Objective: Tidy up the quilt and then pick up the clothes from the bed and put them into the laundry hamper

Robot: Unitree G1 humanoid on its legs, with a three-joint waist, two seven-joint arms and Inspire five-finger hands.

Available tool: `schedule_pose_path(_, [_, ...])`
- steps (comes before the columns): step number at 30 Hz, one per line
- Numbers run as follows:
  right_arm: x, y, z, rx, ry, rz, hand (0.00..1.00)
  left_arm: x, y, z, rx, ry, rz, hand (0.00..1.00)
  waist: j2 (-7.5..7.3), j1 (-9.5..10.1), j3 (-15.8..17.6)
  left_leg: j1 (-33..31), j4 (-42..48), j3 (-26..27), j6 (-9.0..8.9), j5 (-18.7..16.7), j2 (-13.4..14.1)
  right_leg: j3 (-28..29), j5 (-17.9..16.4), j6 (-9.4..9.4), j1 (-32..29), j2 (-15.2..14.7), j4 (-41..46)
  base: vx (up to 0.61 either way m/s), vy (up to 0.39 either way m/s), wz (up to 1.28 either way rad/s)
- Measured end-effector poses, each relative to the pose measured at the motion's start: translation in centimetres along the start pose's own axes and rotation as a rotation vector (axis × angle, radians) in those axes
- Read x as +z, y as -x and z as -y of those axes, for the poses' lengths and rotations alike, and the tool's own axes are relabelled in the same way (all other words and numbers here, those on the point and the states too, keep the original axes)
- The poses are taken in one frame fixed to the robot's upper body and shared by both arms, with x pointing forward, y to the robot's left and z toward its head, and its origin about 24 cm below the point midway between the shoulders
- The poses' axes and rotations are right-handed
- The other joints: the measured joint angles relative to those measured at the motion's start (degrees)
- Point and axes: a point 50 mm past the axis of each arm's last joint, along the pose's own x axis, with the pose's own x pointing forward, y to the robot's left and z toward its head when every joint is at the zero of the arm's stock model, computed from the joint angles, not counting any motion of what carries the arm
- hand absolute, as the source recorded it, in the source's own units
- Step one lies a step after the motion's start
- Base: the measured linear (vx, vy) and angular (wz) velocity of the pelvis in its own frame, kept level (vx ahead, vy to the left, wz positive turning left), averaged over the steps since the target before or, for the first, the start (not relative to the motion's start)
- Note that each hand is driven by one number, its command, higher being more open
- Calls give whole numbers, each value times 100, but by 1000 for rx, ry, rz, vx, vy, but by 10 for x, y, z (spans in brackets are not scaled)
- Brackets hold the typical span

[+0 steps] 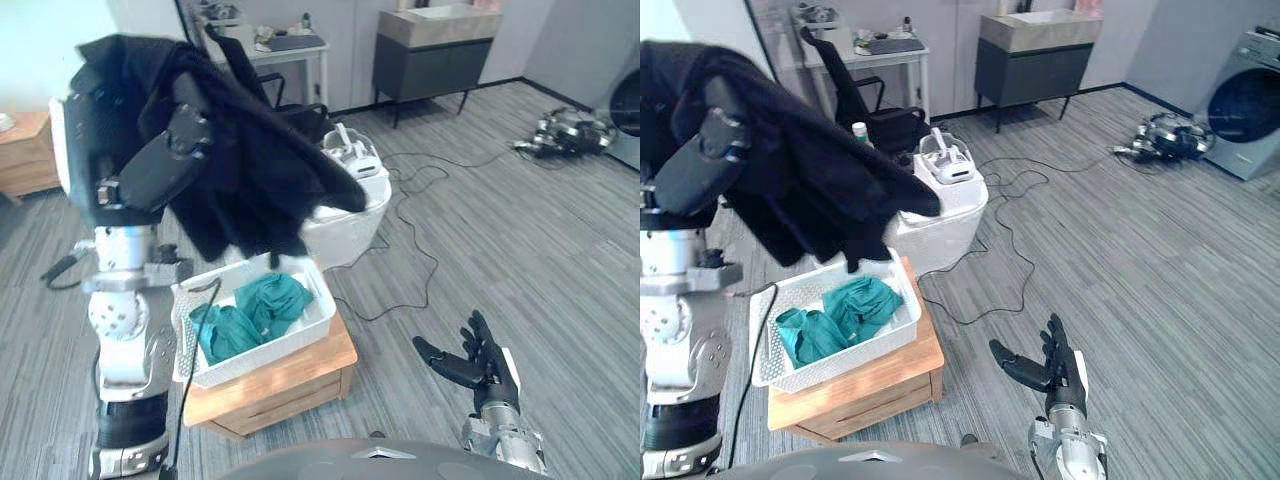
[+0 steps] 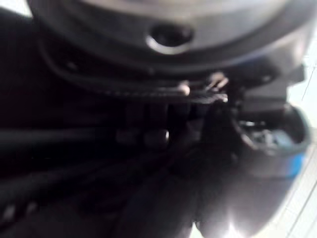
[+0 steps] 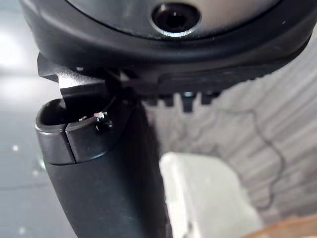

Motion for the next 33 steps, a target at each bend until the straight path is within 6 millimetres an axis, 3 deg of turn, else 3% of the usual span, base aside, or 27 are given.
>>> schedule_pose_path(4, [2,-1,-4,21,7,25,100,-2,-13,13,-19,18,1,0,11,-86,4,2,20,69,-13,-8,14,62,1,-2,-39,64,0,29,-8,-10])
schedule_pose_path(13, [-10,2,-10,58,5,-33,100,-22,-18,5,97,-27,-96,0,34,-76,51,-21,-20,4,-15,-4,0,11,-10,-19,-43,84,-10,-10,-4,3])
schedule_pose_path(18, [-14,3,-10,63,5,-48,100,-13,-35,7,85,-39,-33,0,34,-104,51,-46,-23,-11,-16,11,-4,9,-10,-20,-60,82,-25,-1,0,1])
schedule_pose_path(25, [-14,3,-13,90,3,-52,100,-2,-52,8,57,-219,43,0,27,-212,56,-47,-23,-21,-11,6,-18,8,-9,-20,-54,70,-37,0,0,0])
schedule_pose_path(33, [-24,6,-21,140,-1,-102,100,-18,-51,12,2,-229,-52,0,23,-224,68,-52,-19,-32,-6,5,-29,3,-9,-20,-50,59,-46,0,0,0])
